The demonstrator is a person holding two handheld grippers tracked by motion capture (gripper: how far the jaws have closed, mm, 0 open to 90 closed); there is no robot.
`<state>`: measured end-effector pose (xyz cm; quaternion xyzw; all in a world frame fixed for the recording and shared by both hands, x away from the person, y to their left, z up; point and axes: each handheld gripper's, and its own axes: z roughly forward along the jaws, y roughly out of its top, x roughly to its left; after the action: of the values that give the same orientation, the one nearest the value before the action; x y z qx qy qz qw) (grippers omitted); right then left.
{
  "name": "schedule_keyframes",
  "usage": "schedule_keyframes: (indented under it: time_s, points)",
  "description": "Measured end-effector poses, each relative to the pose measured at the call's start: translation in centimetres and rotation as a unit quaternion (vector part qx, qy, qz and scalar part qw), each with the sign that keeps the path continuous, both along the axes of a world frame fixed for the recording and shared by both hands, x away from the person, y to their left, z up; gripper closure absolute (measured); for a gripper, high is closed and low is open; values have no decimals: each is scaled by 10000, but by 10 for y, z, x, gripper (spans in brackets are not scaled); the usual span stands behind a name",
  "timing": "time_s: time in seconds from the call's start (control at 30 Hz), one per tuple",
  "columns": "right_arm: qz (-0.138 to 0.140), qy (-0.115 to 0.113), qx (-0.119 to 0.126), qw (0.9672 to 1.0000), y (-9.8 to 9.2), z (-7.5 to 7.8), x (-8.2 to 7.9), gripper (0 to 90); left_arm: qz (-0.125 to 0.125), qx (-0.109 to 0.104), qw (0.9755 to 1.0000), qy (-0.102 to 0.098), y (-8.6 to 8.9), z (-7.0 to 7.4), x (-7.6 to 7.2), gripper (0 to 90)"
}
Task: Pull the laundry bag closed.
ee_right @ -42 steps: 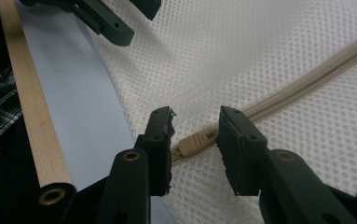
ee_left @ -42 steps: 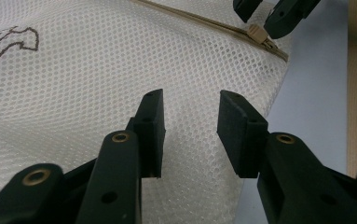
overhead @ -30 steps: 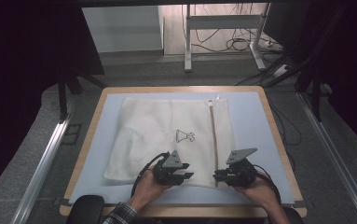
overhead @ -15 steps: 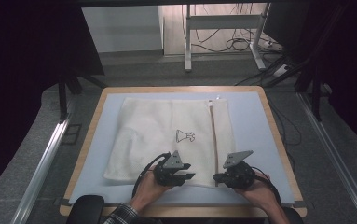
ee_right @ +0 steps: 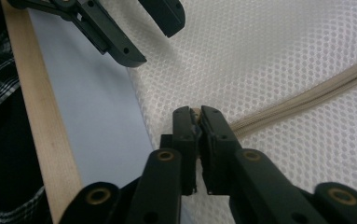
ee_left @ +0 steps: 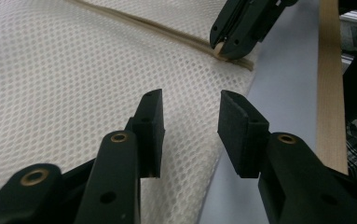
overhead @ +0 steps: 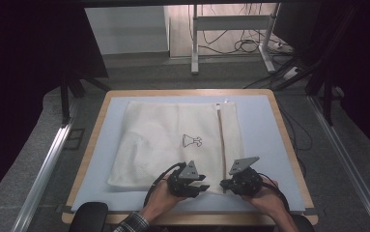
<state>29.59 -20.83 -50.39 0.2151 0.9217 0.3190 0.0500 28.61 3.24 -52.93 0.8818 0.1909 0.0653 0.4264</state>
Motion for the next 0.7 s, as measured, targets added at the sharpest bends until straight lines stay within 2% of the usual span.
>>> schedule_keyframes:
  time_s: [0.1, 0.17, 0.2, 0.3, 0.33, 0.43, 0.47, 0.53, 0.6, 0.7]
  points:
    - [19, 19, -28, 10000, 3, -2, 1, 816, 69, -54, 9999, 52, 2, 0, 1, 613]
    - [35, 13, -100, 9999, 6, -3, 1, 845, 79, -32, 9999, 69, 2, -1, 2, 613]
    - [50, -69, -134, 9999, 8, -1, 0, 853, 85, -3, 9999, 80, 0, -2, 1, 614]
    - [11, -107, -108, 9999, 6, 1, 0, 854, 68, -1, 9999, 106, -1, -3, 1, 614]
    - [-50, -50, -38, 10000, 3, 3, 1, 854, 23, -31, 9999, 131, -4, -2, 0, 616]
    - [-75, 17, -16, 10000, 0, 3, 2, 854, -28, -67, 9998, 158, -7, -1, -1, 631]
    - [-104, 109, -29, 9999, -2, 1, 4, 852, -83, -123, 9996, 223, -12, -1, 0, 650]
    - [-105, 124, -19, 9999, -3, 1, 4, 851, -104, -113, 9996, 239, -14, -2, 0, 663]
    - [-141, 204, 32, 9997, -5, 1, 5, 850, -193, -65, 9995, 244, -22, -5, -1, 730]
    - [-154, 227, 66, 9996, -6, 1, 5, 850, -233, -98, 9993, 266, -25, -6, -2, 754]
